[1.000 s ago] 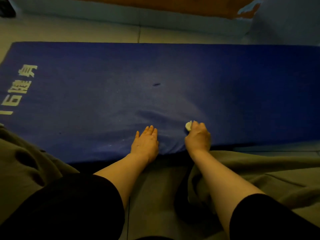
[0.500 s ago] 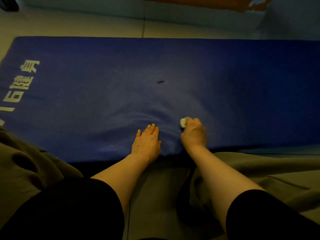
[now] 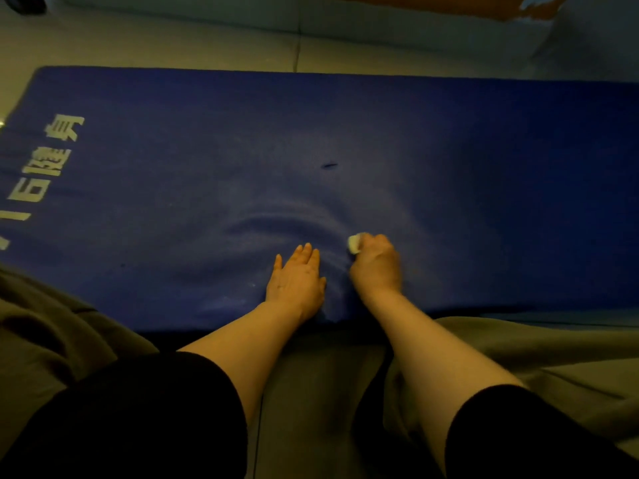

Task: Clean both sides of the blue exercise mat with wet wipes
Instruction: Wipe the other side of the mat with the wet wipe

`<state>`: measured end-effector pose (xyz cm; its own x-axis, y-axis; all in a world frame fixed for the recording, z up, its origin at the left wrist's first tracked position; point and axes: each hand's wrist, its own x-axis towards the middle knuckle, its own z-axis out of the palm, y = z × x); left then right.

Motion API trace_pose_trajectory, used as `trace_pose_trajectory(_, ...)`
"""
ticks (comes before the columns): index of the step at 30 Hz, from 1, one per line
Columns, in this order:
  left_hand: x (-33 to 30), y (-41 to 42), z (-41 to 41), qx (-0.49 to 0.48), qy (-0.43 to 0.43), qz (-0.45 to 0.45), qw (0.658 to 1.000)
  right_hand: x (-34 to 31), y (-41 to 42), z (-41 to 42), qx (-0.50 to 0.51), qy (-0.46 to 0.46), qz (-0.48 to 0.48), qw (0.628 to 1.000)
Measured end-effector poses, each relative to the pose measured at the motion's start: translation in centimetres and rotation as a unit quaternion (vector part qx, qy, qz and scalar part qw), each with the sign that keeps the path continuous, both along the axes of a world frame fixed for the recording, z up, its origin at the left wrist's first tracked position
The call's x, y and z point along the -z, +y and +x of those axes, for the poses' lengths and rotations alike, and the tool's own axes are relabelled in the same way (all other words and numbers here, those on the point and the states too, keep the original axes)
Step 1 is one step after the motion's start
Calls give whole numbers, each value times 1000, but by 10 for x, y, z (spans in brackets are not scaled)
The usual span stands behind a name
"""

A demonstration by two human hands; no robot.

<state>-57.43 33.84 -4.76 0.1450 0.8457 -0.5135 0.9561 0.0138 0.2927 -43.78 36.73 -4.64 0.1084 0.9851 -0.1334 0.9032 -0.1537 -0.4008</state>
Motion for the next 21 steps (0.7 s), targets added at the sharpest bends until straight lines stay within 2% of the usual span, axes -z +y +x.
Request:
trace_pose_trajectory(2,5,3,-1,-1,-14,-4,1000,6,-10,-30,-87,28,-7,996)
trace_pose_trajectory(4,8,9,-4,7,-15,-7,1000,13,-8,-35,-121,22,-14,992)
trace_pose_trajectory(6,6,19,-8,20,3,-7,1000,13,6,-13,-74,8,-2,997)
trace_pose_trajectory(9,0,40,-17,19,17,-4,1000,7,29,32,52,-15,7,999)
trace_pose_trajectory(11,-2,51,-22,14,19,-9,1000,3,33,36,75,-26,7,997)
trace_pose_trajectory(14,2,60,-22,13,17,-22,1000,10,22,-3,-44,19,20,999)
trace_pose_trajectory(17,10,65,-18,17,-2,-28,999,22,13,-33,-161,39,-20,986)
trace_pose_trajectory(19,15,66,-18,15,-4,-35,999,25,26,-23,-136,19,-16,990)
trace_pose_trajectory(21,19,66,-18,19,0,-43,999,26,44,2,-54,14,11,998)
